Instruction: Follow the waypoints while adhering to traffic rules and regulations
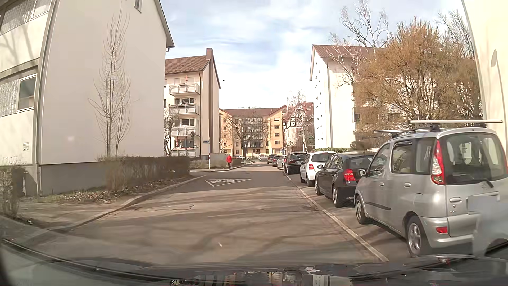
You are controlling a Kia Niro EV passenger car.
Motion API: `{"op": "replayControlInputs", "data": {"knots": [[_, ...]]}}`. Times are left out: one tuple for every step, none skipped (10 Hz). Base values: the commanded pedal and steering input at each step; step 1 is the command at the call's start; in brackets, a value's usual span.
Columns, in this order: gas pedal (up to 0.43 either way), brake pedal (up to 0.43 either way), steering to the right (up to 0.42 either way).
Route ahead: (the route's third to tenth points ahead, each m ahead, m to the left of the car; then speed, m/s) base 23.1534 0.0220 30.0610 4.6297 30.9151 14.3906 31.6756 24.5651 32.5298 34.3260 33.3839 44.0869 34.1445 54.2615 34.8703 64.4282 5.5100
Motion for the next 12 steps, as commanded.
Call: {"op": "replayControlInputs", "data": {"knots": [[0.000, 0.000, 0.001], [0.000, 0.000, 0.000], [0.000, 0.000, -0.001], [0.000, 0.000, -0.003], [0.000, 0.000, -0.007], [0.000, 0.000, -0.009], [0.000, 0.000, -0.007], [0.000, 0.000, -0.003], [0.000, 0.000, 0.000], [0.000, 0.000, 0.001], [0.000, 0.000, 0.001], [0.000, 0.000, 0.001]]}}
